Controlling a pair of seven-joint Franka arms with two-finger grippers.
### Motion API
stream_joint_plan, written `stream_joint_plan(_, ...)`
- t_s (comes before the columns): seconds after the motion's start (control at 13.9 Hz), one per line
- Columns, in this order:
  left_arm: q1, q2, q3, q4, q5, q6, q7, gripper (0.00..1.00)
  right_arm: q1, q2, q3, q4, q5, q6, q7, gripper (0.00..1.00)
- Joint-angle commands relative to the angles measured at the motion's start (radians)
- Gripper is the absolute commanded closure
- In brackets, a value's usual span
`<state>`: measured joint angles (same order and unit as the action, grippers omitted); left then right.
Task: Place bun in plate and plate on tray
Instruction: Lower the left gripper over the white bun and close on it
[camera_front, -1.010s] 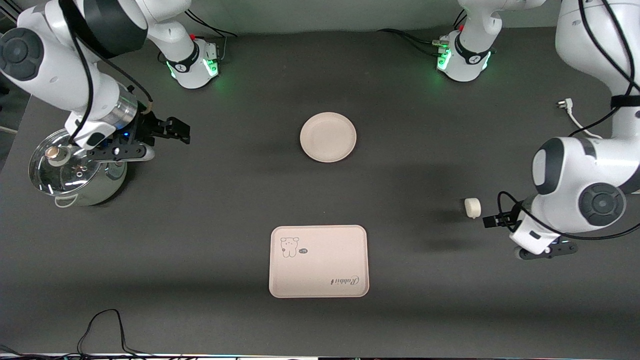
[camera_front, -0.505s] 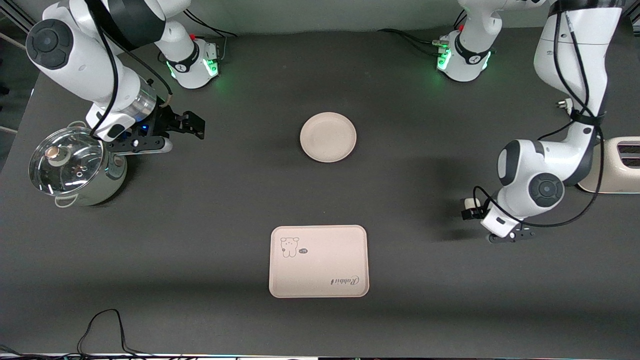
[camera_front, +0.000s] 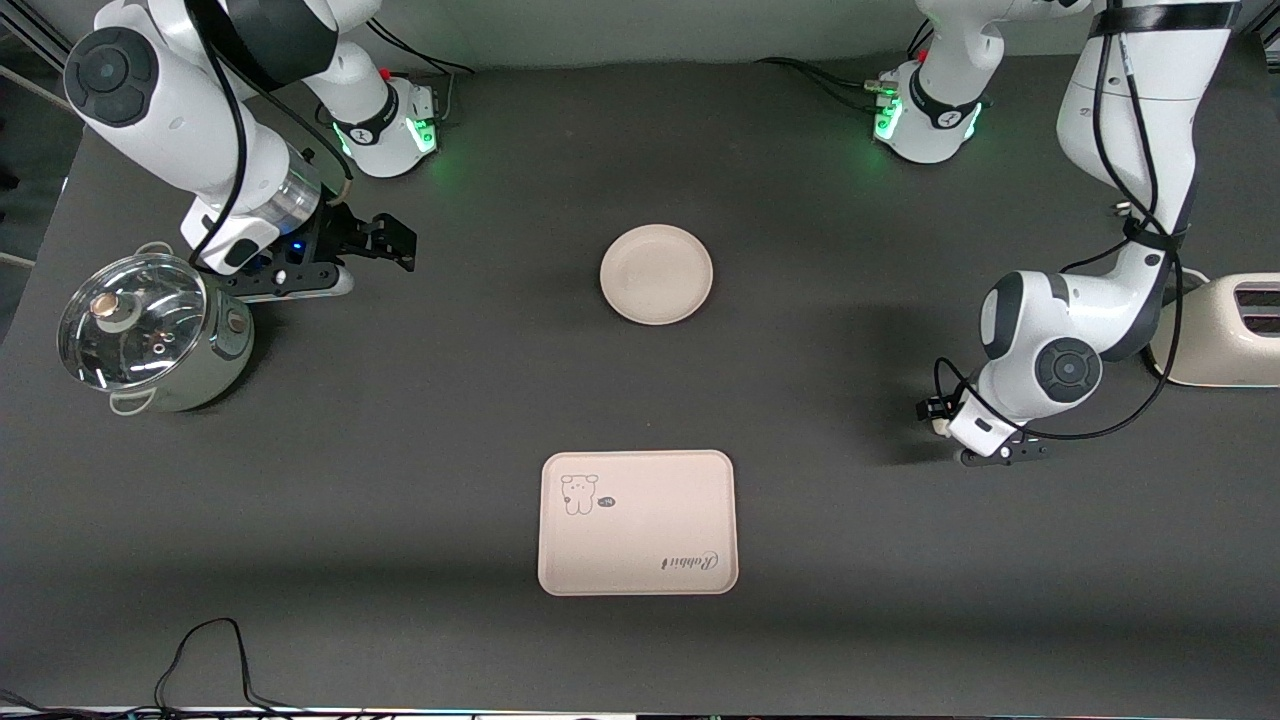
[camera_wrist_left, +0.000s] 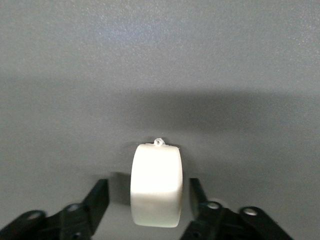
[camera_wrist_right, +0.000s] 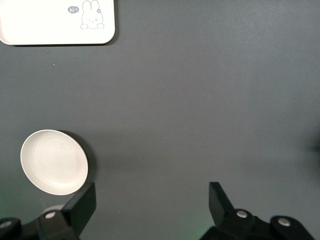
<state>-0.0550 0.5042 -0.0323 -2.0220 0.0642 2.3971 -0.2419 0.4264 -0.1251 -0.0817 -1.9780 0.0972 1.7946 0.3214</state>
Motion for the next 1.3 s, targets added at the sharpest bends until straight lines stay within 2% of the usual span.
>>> stream_joint_plan(0.0,-0.008,-0.039,0.006,-0.037,-0.004,0.011,0.009,0.65,0.018,-0.021,-0.006,-0.021,0.018,0.014,0.024,0.00)
stream_joint_plan(0.07,-0.008,-0.041,0.006,-0.035,-0.006,0.008,0.006,0.72,0.035,-0.021,-0.007,-0.021,0.018,0.015,0.024,0.00)
stream_joint_plan(0.29,-0.008,-0.067,0.003,-0.006,-0.007,-0.027,-0.002,0.73,0.037,-0.021,-0.009,-0.021,0.018,0.017,0.024,0.00)
stream_joint_plan(0.43,-0.008,-0.113,0.000,0.038,-0.007,-0.128,0.000,0.73,0.037,-0.021,-0.009,-0.021,0.018,0.017,0.022,0.00)
stream_joint_plan(0.65,-0.008,-0.238,-0.021,0.051,-0.011,-0.257,-0.005,0.73,0.037,-0.025,-0.009,-0.024,0.016,0.011,0.022,0.00)
stream_joint_plan(0.87,-0.008,-0.376,-0.060,0.063,-0.099,-0.432,-0.011,0.72,0.037,-0.025,-0.009,-0.022,0.016,0.009,0.022,0.00)
stream_joint_plan(1.08,-0.009,-0.469,-0.127,0.135,-0.139,-0.619,-0.094,0.72,0.038,-0.025,-0.009,-0.021,0.016,0.009,0.022,0.00)
stream_joint_plan(1.23,-0.008,-0.507,-0.242,0.207,-0.141,-0.715,-0.230,0.72,0.038,-0.024,-0.009,-0.019,0.016,0.009,0.022,0.00)
